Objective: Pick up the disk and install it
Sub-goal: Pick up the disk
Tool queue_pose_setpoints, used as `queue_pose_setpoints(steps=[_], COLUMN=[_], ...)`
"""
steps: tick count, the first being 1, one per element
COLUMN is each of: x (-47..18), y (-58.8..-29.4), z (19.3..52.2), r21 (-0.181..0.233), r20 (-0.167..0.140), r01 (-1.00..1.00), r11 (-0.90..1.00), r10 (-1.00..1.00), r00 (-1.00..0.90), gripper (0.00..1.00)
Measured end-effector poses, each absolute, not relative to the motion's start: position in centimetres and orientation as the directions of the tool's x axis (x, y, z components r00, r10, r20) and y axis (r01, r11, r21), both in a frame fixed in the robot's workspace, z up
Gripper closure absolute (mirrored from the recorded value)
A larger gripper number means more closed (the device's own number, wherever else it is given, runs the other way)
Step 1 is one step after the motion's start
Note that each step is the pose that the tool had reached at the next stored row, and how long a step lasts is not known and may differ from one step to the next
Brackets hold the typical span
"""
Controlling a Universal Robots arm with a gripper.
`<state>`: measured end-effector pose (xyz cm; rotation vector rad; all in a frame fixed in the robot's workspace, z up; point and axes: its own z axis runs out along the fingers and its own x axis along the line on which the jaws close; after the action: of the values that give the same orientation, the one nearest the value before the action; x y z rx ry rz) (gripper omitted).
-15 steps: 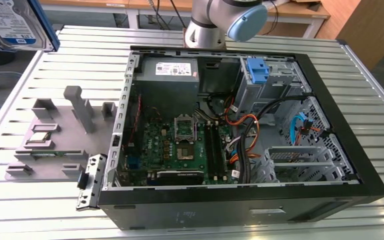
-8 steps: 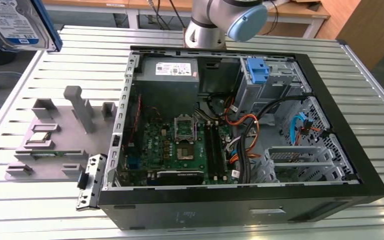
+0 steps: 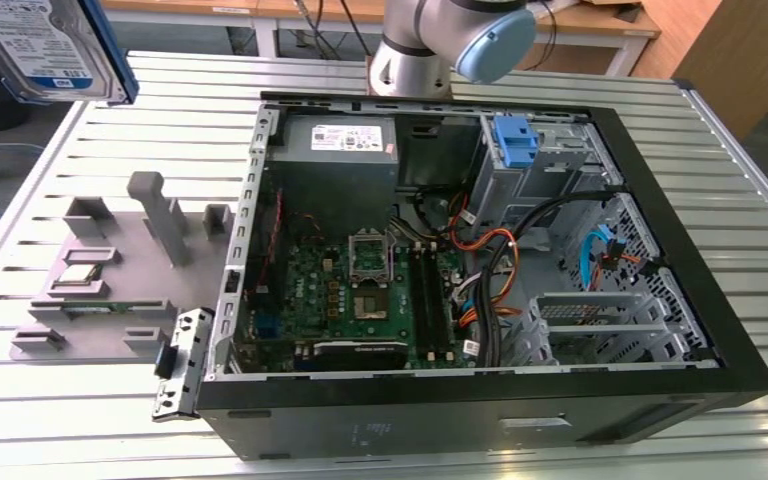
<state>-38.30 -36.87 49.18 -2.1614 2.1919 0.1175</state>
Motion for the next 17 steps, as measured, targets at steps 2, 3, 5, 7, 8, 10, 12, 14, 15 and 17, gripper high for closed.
queue_pose_setpoints(steps=[2, 3, 5, 7, 8, 10, 12, 14, 15, 17], x=[-37.9, -37.8, -37.4, -37.1, -37.0, -36.7, -36.5, -36.3, -36.2, -36.0], y=[-36.9, -36.9, -36.9, -36.9, -36.9, -36.9, -36.9, -36.9, -36.9, -36.9], z=[49.2, 49.2, 49.2, 49.2, 49.2, 49.2, 49.2, 49.2, 49.2, 49.2], r21=[0.012, 0.012, 0.012, 0.012, 0.012, 0.012, 0.012, 0.013, 0.012, 0.013], r20=[-0.097, -0.097, -0.097, -0.097, -0.097, -0.097, -0.097, -0.097, -0.097, -0.097], r01=[-1.0, -1.0, -1.0, -1.0, -1.0, -1.0, -1.0, -1.0, -1.0, -1.0], r11=[0.013, 0.013, 0.013, 0.013, 0.013, 0.013, 0.013, 0.013, 0.013, 0.013], r10=[-0.995, -0.995, -0.995, -0.995, -0.995, -0.995, -0.995, -0.995, -0.995, -0.995], r00=[-0.014, -0.015, -0.015, -0.015, -0.015, -0.015, -0.015, -0.015, -0.015, -0.015], gripper=[0.65, 0.65, 0.65, 0.65, 0.65, 0.65, 0.65, 0.65, 0.65, 0.65])
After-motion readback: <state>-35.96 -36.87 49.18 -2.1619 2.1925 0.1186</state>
